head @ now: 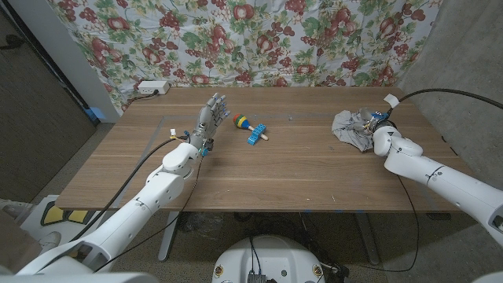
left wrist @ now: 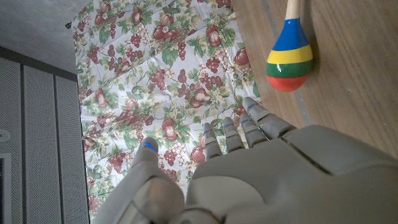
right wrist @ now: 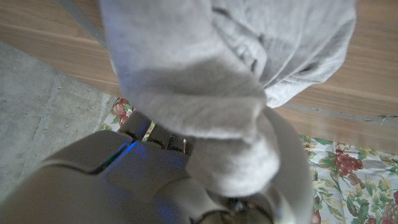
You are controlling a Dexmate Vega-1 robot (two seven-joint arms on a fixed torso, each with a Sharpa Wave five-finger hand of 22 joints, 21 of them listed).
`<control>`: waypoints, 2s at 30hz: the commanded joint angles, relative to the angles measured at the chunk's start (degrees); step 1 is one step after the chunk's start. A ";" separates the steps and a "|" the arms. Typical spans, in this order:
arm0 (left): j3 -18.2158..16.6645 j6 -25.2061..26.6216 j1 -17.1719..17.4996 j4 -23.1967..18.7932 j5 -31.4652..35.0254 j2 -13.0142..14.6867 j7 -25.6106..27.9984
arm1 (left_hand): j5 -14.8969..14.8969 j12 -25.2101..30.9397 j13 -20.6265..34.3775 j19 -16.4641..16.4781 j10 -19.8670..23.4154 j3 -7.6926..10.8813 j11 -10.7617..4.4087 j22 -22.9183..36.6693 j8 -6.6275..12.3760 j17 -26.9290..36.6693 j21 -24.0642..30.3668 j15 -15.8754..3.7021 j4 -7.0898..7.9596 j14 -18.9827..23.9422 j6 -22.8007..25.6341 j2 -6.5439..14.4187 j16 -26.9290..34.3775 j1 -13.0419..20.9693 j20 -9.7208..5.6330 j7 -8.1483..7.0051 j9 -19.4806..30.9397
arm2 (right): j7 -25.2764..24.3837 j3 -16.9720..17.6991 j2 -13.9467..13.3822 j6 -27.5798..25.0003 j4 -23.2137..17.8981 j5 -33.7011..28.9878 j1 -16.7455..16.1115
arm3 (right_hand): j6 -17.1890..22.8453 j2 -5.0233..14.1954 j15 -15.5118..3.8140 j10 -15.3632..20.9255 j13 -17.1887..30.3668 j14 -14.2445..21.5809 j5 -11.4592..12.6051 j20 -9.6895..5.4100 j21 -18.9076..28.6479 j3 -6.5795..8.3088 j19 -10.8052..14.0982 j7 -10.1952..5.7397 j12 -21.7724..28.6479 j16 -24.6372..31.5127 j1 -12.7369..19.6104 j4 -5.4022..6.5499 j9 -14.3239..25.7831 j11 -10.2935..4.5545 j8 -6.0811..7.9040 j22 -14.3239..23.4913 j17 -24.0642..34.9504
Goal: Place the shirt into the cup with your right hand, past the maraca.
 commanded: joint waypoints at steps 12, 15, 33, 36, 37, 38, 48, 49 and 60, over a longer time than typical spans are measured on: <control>-0.15 -0.63 -0.01 0.71 -0.37 -0.23 -0.26 | -0.35 0.37 0.13 -0.15 0.45 0.04 0.27 0.25 0.10 0.13 0.44 -1.83 -0.29 -0.12 1.18 0.17 0.19 -0.33 -0.20 0.08 0.24 | -5.97 2.38 0.90 2.09 -0.16 1.36 -1.93 | 9.83 2.25 -10.59 9.00 0.26 7.06 -1.29 -10.88 4.85 3.06 2.79 -2.89 3.13 6.19 12.16 -0.87 0.30 -3.28 4.87 -0.88 1.79; -0.18 -0.65 0.06 0.74 -0.41 -0.25 -0.21 | -0.36 0.38 0.13 -0.10 0.47 0.04 0.22 0.25 0.09 0.13 0.46 -1.79 -0.30 -0.08 1.20 0.18 0.20 -0.35 -0.21 0.13 0.24 | -7.11 2.85 1.10 2.55 -0.06 1.73 -2.33 | 12.15 2.52 -10.64 11.40 -0.74 9.15 -1.91 -10.86 6.41 3.84 2.83 -3.27 3.14 6.24 14.82 -0.83 -0.23 -3.98 5.66 -0.68 0.91; -0.11 -0.69 -0.24 1.35 -0.62 -0.29 -0.84 | -0.40 0.33 0.13 -0.11 0.36 0.02 0.22 0.24 0.06 0.13 0.46 -1.80 -0.36 -0.15 1.36 0.23 0.18 -0.44 -0.23 0.18 0.23 | -9.59 3.83 0.97 0.43 -2.80 1.35 -3.49 | 18.00 2.10 -10.62 16.34 -0.01 14.41 -4.58 -10.80 12.74 4.15 2.95 -3.99 4.34 8.00 19.48 -0.07 -1.87 -5.83 7.63 0.65 -0.07; -0.11 -0.73 -0.27 1.41 -0.64 -0.29 -0.91 | -0.40 0.37 0.13 -0.11 0.47 0.01 0.14 0.24 0.04 0.13 0.46 -1.78 -0.37 -0.16 1.37 0.23 0.18 -0.45 -0.25 0.13 0.23 | -9.75 4.14 0.75 1.11 -3.03 1.71 -3.75 | 19.08 2.15 -10.64 17.40 0.04 15.06 -5.04 -10.77 13.88 4.18 3.07 -3.84 4.59 8.35 20.00 0.03 -2.07 -6.08 8.05 0.92 -0.05; -0.09 -0.72 -0.29 1.42 -0.62 -0.28 -0.94 | -0.40 0.36 0.13 -0.13 0.44 0.01 0.17 0.24 0.02 0.13 0.45 -1.80 -0.38 -0.14 1.34 0.24 0.18 -0.46 -0.22 0.13 0.23 | -9.77 4.08 0.70 0.95 -3.11 1.55 -3.72 | 19.19 2.16 -10.62 17.47 0.05 15.21 -5.12 -10.77 14.07 4.17 3.07 -3.83 4.59 8.46 20.05 0.07 -2.10 -5.98 8.10 0.96 -0.01; -0.09 -0.72 -0.31 1.45 -0.64 -0.28 -0.99 | -0.41 0.36 0.13 -0.10 0.44 0.01 0.17 0.24 0.03 0.13 0.46 -1.79 -0.39 -0.17 1.37 0.24 0.17 -0.46 -0.24 0.17 0.23 | -9.73 4.12 0.65 0.94 -3.22 1.58 -3.75 | 19.34 2.15 -10.61 17.66 -0.07 15.37 -5.25 -10.76 14.36 4.14 3.09 -3.70 4.54 8.56 20.11 0.13 -2.16 -6.02 8.16 1.03 0.00; 0.02 -0.74 -0.65 1.94 -0.76 -0.44 -1.40 | -0.42 0.34 0.13 -0.10 0.40 0.00 0.24 0.24 -0.01 0.13 0.46 -1.81 -0.42 -0.16 1.37 0.27 0.18 -0.50 -0.26 0.13 0.23 | -10.27 4.43 0.55 1.03 -3.66 1.49 -3.94 | 20.03 2.14 -10.57 18.82 -0.03 16.51 -6.27 -10.77 16.66 3.96 3.09 -3.56 4.59 9.28 20.52 0.49 -2.59 -5.87 8.41 1.49 -0.13; 0.04 -0.77 -0.72 2.02 -0.74 -0.47 -1.43 | -0.43 0.33 0.13 -0.10 0.38 0.00 0.24 0.24 -0.02 0.13 0.46 -1.81 -0.42 -0.16 1.37 0.27 0.18 -0.50 -0.26 0.13 0.23 | -10.31 4.49 0.52 0.94 -3.77 1.46 -3.96 | 20.06 2.16 -10.56 18.98 -0.08 16.57 -6.32 -10.77 16.79 3.95 3.08 -3.56 4.60 9.32 20.53 0.51 -2.62 -5.95 8.42 1.51 -0.15; 0.22 -0.94 -1.40 2.75 -0.64 -0.87 -1.68 | -0.45 0.37 0.13 -0.09 0.49 -0.01 0.19 0.24 -0.05 0.13 0.46 -1.84 -0.47 -0.08 1.41 0.29 0.21 -0.54 -0.24 0.17 0.23 | -10.07 4.60 0.22 0.41 -4.49 0.97 -3.63 | 21.07 2.12 -10.53 20.45 -0.01 18.03 -7.36 -10.73 19.12 3.85 2.87 -3.35 4.75 10.16 20.89 0.72 -3.21 -5.65 8.70 1.84 -0.35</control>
